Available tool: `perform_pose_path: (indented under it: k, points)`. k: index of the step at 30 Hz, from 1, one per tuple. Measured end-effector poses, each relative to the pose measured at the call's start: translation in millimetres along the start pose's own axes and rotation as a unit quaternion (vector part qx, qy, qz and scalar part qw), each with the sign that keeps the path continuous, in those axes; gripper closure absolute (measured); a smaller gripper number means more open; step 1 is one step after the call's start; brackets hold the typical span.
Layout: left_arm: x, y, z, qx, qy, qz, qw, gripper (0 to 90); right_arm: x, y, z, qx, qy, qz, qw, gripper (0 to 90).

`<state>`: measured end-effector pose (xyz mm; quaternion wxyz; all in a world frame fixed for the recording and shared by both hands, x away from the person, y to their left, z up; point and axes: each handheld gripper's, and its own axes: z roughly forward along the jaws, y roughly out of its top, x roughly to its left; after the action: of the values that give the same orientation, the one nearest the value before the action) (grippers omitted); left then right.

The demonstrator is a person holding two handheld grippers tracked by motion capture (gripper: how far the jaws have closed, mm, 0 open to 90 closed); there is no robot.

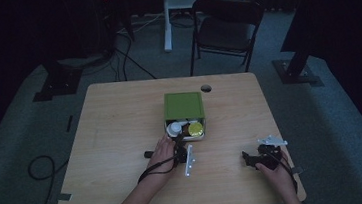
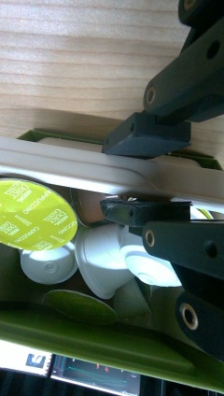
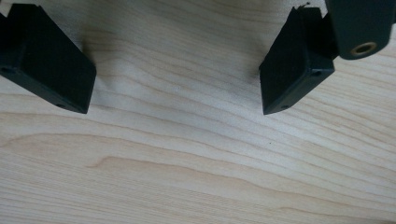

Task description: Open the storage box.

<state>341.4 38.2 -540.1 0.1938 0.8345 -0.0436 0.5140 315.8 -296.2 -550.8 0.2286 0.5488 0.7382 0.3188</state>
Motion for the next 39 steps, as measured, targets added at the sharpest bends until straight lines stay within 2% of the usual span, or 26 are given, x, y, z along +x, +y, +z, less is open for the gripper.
perform_pose_path:
  k: [12, 16, 20, 27, 31, 39]
  points:
    - [1.0, 2.3, -2.7, 0.006, -0.007, 0.015, 0.9998, 70.4, -0.2, -0.1, -0.1, -0.001, 0.001, 0.002, 1.0000, 10.4]
    - [1.1, 3.9, -4.2, 0.008, -0.013, 0.006, 0.9999, 70.4, -0.2, -0.1, 0.0, -0.001, 0.001, 0.001, 1.0000, 10.4]
    - [0.7, 5.0, -6.6, 0.009, -0.017, 0.009, 0.9998, 70.5, 0.0, 0.0, 0.0, 0.000, 0.000, 0.000, 1.0000, 10.4]
    - [-3.2, 7.3, -14.9, 0.010, -0.021, 0.002, 0.9997, 70.4, 0.0, 0.0, 0.0, 0.000, 0.000, 0.000, 1.0000, 10.4]
    - [-4.7, 9.8, -20.4, 0.011, -0.025, 0.012, 0.9996, 70.8, 0.2, -0.1, 0.0, 0.000, 0.000, 0.000, 1.0000, 10.4]
    - [-11.1, 13.1, -30.5, 0.008, -0.026, 0.016, 0.9995, 71.3, 0.2, -0.2, -0.2, 0.000, 0.000, 0.000, 1.0000, 10.4]
